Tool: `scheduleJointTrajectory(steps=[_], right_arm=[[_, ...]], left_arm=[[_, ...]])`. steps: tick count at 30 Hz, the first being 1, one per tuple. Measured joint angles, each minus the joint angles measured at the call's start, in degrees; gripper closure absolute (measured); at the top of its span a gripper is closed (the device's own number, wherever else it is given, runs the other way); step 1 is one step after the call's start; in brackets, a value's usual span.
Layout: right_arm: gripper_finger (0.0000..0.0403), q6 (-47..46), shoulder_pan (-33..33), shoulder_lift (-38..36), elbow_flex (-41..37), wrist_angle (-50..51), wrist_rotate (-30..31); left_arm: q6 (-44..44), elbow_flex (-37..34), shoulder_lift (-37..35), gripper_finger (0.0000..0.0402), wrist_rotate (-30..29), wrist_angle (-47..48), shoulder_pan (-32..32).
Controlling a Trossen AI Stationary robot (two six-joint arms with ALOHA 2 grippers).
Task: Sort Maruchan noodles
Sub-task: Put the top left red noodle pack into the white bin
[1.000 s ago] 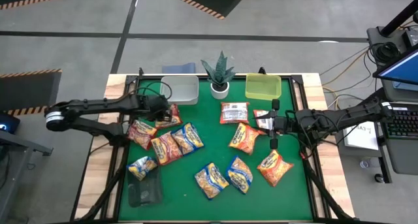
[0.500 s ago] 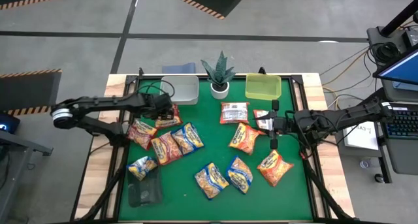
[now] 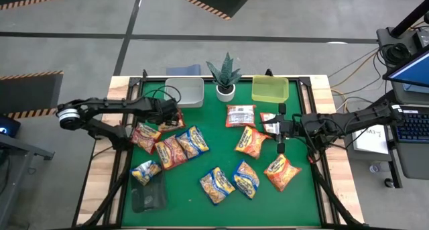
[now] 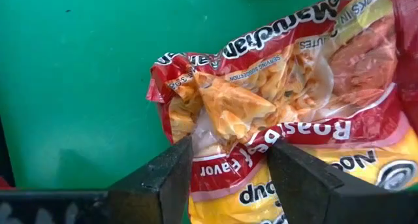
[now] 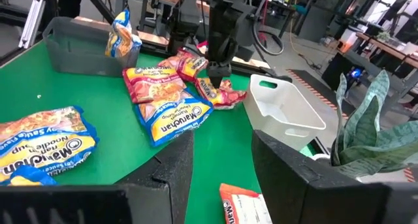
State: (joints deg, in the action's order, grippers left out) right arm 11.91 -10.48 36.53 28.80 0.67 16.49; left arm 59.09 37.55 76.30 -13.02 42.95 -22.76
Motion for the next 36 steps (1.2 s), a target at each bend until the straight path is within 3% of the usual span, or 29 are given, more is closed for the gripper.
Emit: scheduleJointTrajectory(steps=[6, 14, 18, 27, 31, 36], right_arm=[[0.0255, -0.4, 0.0, 0.0, 0.0, 0.8, -0.1], [0.0262, -0.4, 0.0, 0.0, 0.0, 0.8, -0.1], [0.0265, -0.4, 0.0, 0.0, 0.0, 0.8, -0.1], [0.0261, -0.4, 0.0, 0.0, 0.0, 0.8, -0.1], [0.0259, -0.5, 0.0, 0.0, 0.0, 0.8, 0.0], [0.0265, -0.9, 0.0, 0.0, 0.0, 1.5, -0.1]], left_arm=[[-0.5, -1.5, 0.5, 0.0266, -0.6, -1.7, 0.2], [-2.5, -0.2, -0.7, 0.0391, 0.4, 1.2, 1.7], [-2.9, 3.1, -1.4, 0.0396, 0.0, 6.8, 3.0], [-6.7, 17.7, -1.0, 0.0401, -10.2, 17.2, 7.9], [-8.4, 22.2, 0.1, 0.0401, -9.7, 16.0, 8.5], [-8.0, 22.2, 0.2, 0.0401, -4.9, 15.6, 8.5]])
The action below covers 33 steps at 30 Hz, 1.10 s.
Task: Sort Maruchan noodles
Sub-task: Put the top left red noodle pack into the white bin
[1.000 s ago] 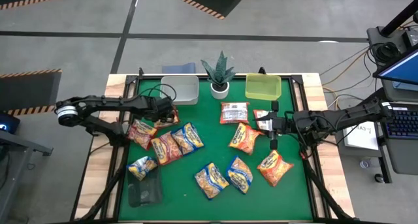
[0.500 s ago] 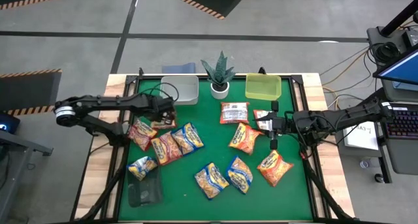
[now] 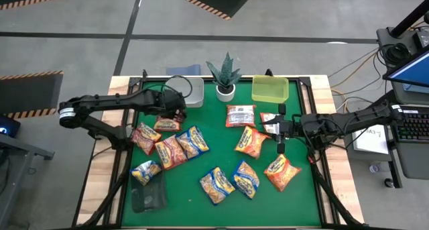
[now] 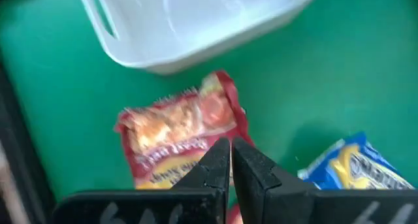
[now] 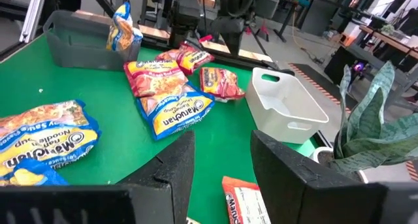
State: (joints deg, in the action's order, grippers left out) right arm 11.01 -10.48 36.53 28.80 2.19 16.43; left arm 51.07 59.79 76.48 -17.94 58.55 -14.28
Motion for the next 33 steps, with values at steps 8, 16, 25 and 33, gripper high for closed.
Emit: scheduleJointTrajectory(steps=[8, 16, 25, 33], right_arm=[[0.0258, -0.7, 0.0, 0.0, 0.0, 1.0, 0.0], [0.0251, -2.0, 0.0, 0.0, 0.0, 1.0, -0.3], [0.0249, -1.4, 0.0, 0.0, 0.0, 1.0, -0.4], [0.0246, -1.4, 0.0, 0.0, 0.0, 1.0, -0.3]], left_arm=[[-0.3, -6.6, -6.1, 0.0400, 5.7, -0.9, -2.3], [1.6, -17.7, -15.3, 0.0387, 3.5, -9.2, -3.5], [9.5, -19.3, -14.6, 0.0384, 3.7, -13.6, -3.4], [5.0, -16.5, -11.2, 0.0384, 5.7, -15.1, -3.4]])
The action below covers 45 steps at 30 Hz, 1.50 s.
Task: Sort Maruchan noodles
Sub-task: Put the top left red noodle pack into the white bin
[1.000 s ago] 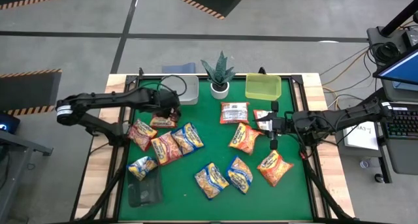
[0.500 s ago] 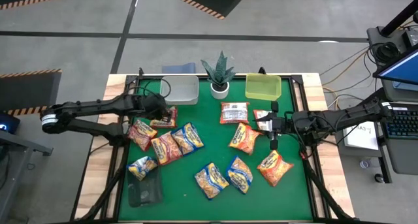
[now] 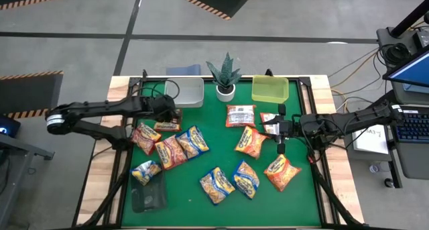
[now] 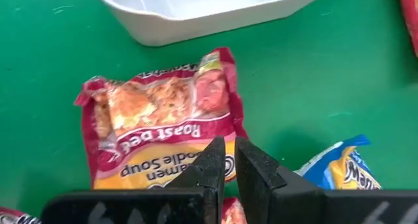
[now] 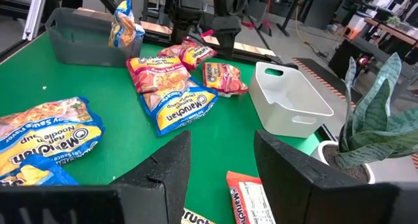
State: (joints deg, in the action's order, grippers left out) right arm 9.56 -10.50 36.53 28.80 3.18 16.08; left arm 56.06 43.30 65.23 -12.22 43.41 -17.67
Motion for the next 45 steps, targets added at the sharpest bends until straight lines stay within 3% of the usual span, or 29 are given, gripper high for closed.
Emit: scheduleJointTrajectory(steps=[5, 11, 16, 19, 24, 33, 45], right_arm=[[0.0247, -0.1, 0.0, 0.0, 0.0, 0.0, 0.0], [0.0243, -0.2, 0.0, 0.0, 0.0, 1.3, 0.0], [0.0243, -0.6, 0.0, 0.0, 0.0, 2.3, 0.0], [0.0243, -0.5, 0.0, 0.0, -0.1, 2.5, 0.0], [0.0243, -0.5, 0.0, 0.0, -0.1, 2.4, 0.0], [0.0243, -0.6, 0.0, 0.0, -0.1, 2.3, 0.0], [0.0243, -0.6, 0.0, 0.0, -0.1, 2.4, 0.0]], left_arm=[[-1.2, -1.5, -0.3, 0.0383, 0.6, 2.1, -4.5], [-3.9, -10.7, -5.9, 0.0364, 19.0, -12.2, -15.6], [-5.2, -13.9, -9.2, 0.0307, 25.1, -10.5, -19.9], [-4.8, -13.1, -10.7, 0.0264, 24.6, -5.3, -20.3], [-7.0, -8.4, -11.4, 0.0223, 13.6, 7.3, -20.3], [-9.1, -10.4, -9.5, 0.0212, 16.4, 2.8, -21.6], [-8.9, -12.6, -7.2, 0.0129, 14.8, -3.3, -21.6]])
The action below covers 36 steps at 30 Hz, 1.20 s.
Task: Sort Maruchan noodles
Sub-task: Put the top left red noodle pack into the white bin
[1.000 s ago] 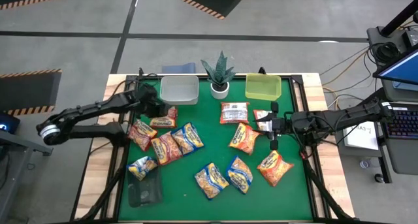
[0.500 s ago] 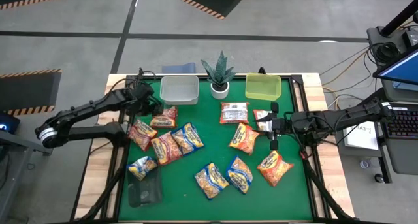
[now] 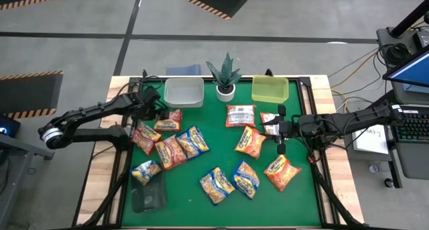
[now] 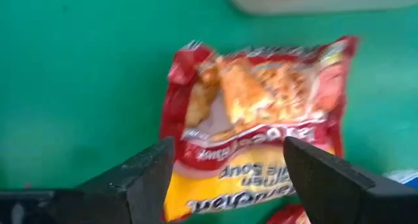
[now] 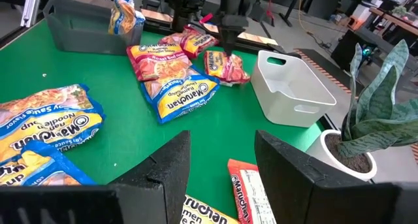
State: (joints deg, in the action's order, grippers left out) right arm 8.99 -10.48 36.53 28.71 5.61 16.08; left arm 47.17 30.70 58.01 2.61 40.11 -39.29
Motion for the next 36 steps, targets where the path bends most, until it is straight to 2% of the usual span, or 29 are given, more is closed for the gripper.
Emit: scheduleJointTrajectory(steps=[6, 12, 16, 21, 31, 36], right_arm=[[0.0243, 0.0, 0.0, 0.0, 0.0, 0.0, 0.0], [0.0243, 0.0, 0.0, 0.0, 0.0, 0.1, 0.0], [0.0243, 0.0, 0.0, 0.0, 0.0, 0.1, 0.0], [0.0243, 0.0, 0.0, 0.0, 0.0, 0.0, 0.0], [0.0243, 0.0, 0.0, 0.0, 0.0, -0.2, 0.0], [0.0243, 0.0, 0.0, 0.0, 0.0, -0.2, 0.0]], left_arm=[[0.0, -2.2, 0.8, 0.0130, -0.1, -1.5, -0.2], [2.7, -8.2, 0.8, 0.0135, 1.3, -10.4, -0.2], [3.4, -10.9, 0.8, 0.0153, 1.3, -13.8, -0.2], [2.3, -11.4, 0.8, 0.0208, 1.3, -15.1, -0.2], [1.5, -10.1, 0.9, 0.0365, 1.5, -14.0, -0.1], [0.5, -6.6, 0.4, 0.0380, 1.5, -10.6, 1.1]])
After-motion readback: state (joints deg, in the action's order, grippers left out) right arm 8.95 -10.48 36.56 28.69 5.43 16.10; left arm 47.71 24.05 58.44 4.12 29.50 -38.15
